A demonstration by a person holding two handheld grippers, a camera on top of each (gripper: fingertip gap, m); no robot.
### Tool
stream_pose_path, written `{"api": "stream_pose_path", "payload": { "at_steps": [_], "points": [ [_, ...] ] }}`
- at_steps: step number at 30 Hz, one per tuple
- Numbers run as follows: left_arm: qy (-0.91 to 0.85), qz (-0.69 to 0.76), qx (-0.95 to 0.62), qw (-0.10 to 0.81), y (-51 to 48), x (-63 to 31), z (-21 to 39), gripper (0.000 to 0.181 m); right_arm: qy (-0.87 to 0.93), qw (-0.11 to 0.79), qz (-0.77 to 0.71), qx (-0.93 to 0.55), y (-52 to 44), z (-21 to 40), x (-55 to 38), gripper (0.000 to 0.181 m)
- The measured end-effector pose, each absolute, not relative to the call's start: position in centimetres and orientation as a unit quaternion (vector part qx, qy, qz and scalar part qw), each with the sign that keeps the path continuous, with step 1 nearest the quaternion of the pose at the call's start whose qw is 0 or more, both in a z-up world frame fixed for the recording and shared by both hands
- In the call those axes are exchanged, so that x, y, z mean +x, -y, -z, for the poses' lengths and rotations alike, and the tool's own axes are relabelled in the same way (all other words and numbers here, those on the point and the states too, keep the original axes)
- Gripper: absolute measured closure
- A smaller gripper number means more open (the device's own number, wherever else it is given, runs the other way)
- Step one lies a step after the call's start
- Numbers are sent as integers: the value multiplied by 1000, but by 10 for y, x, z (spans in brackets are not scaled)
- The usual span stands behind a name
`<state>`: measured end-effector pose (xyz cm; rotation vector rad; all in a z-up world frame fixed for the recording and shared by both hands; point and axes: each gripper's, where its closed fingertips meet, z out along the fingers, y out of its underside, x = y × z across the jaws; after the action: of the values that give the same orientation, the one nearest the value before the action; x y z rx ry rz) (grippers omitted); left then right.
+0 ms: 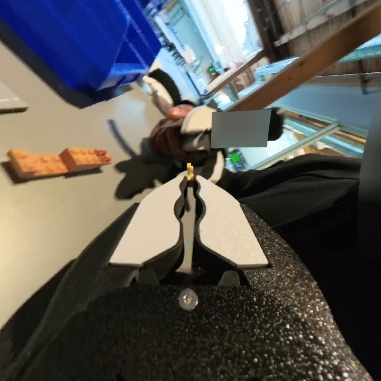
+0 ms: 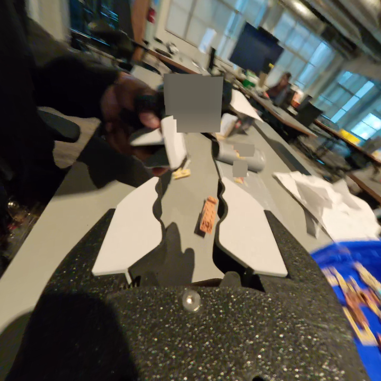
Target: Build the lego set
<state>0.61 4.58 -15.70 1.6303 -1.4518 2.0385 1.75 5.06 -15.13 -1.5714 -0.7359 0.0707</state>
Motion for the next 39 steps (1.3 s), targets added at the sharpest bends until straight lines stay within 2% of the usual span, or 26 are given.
{"api": "stream_pose_path", "payload": {
  "at_steps": [3,10,16,23,27,29,31,34,36,39],
  "points": [
    [507,-635,581,48,-42,0,175,177,298,645,-1,-703,-38,151,19,137],
    [543,-604,579,67,-22,-5,183,177,332,580,-13,-744,-26,181,-2,144],
    [558,-599,569,78,-17,-6,181,177,356,571,0,-740,-29,184,-2,147],
    [539,-616,564,108,-12,-6,178,177,385,573,16,-724,-30,182,-7,165],
    [540,-617,562,109,-11,-6,179,177,384,572,8,-724,-28,182,-6,165],
    [561,-607,556,88,-12,-7,181,175,378,566,6,-733,-28,185,-5,165],
    [616,-571,541,36,-20,-12,187,156,371,546,-3,-751,-25,189,1,165],
    [730,-481,479,-76,-36,-22,197,141,357,518,-54,-775,-17,194,7,166],
    [790,-425,421,-132,-42,-24,204,140,345,511,-84,-783,-15,193,8,165],
    [843,-368,370,-132,-37,-26,221,141,330,502,-127,-789,-16,193,7,165]
  ]
}}
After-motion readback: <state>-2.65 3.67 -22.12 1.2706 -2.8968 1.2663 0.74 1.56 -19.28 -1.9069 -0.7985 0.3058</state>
